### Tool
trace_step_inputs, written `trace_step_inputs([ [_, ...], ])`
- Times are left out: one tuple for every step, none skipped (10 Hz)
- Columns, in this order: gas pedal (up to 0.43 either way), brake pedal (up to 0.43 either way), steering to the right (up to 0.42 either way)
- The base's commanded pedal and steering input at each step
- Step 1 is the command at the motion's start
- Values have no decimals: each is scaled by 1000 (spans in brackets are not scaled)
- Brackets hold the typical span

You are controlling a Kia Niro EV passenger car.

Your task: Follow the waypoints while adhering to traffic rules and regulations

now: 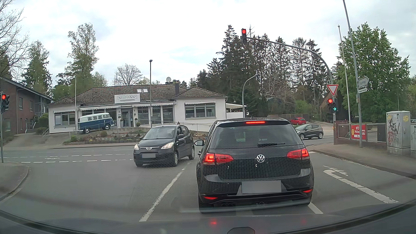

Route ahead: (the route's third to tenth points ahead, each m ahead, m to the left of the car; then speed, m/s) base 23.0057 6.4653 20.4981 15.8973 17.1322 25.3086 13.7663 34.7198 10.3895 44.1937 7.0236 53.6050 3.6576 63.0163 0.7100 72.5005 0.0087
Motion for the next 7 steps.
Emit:
trace_step_inputs([
  [0,244,-10],
  [0,244,-10],
  [0,244,-10],
  [0,244,-10],
  [0,244,-10],
  [0,238,-10],
  [0,244,-10],
])
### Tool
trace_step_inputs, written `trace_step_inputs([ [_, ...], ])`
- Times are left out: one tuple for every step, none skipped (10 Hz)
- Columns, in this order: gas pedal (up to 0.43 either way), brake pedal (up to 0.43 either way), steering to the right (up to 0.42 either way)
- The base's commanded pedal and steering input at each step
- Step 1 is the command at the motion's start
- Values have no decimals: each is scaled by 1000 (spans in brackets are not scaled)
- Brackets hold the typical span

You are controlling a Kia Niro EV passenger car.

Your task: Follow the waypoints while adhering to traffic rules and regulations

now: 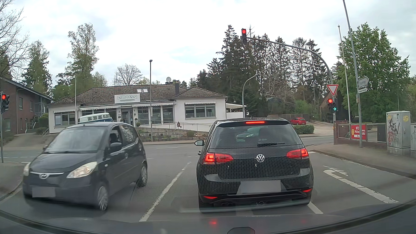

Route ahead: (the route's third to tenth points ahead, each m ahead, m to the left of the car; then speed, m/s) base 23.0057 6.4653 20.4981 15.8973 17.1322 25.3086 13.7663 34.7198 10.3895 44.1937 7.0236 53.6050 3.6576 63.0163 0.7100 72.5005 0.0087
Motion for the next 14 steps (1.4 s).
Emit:
trace_step_inputs([
  [0,244,-10],
  [0,244,-10],
  [0,244,-10],
  [0,244,-10],
  [0,244,-10],
  [0,244,-10],
  [0,238,-10],
  [0,244,-10],
  [0,244,-10],
  [0,244,-10],
  [0,244,-10],
  [0,244,-10],
  [0,244,-10],
  [0,244,-10],
])
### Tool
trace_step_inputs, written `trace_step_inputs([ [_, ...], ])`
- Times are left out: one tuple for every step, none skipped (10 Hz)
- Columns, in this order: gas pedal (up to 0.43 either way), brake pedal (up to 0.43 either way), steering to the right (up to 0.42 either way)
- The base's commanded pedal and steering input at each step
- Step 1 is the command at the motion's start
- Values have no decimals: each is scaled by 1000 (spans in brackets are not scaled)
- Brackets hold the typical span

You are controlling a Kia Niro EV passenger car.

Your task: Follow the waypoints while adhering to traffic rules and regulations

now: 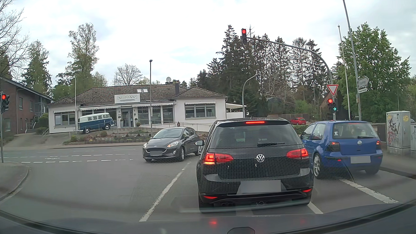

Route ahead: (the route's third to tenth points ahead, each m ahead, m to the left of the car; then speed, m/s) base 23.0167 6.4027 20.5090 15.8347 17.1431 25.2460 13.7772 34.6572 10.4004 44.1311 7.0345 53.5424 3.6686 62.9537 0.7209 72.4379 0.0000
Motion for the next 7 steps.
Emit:
trace_step_inputs([
  [0,244,-10],
  [0,244,-10],
  [0,244,-10],
  [0,244,-10],
  [0,244,-10],
  [0,244,-10],
  [0,244,-10],
])
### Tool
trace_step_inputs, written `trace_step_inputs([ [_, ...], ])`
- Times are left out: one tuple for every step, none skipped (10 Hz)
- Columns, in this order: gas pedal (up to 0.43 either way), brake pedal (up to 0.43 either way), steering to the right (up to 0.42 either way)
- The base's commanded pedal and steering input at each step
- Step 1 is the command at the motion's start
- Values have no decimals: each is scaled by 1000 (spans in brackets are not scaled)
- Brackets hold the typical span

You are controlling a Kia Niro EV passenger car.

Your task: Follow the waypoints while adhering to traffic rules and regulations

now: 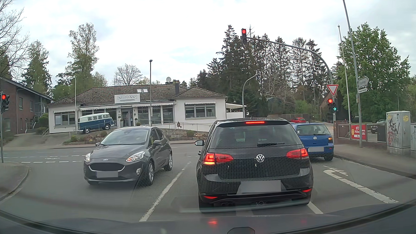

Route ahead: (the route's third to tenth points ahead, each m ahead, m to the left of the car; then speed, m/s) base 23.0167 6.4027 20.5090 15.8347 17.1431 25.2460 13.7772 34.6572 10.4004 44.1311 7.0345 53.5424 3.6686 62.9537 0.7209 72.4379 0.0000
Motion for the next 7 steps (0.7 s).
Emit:
trace_step_inputs([
  [0,238,-10],
  [0,244,-10],
  [0,244,-10],
  [0,244,-10],
  [0,244,-10],
  [0,244,-10],
  [0,244,-10],
])
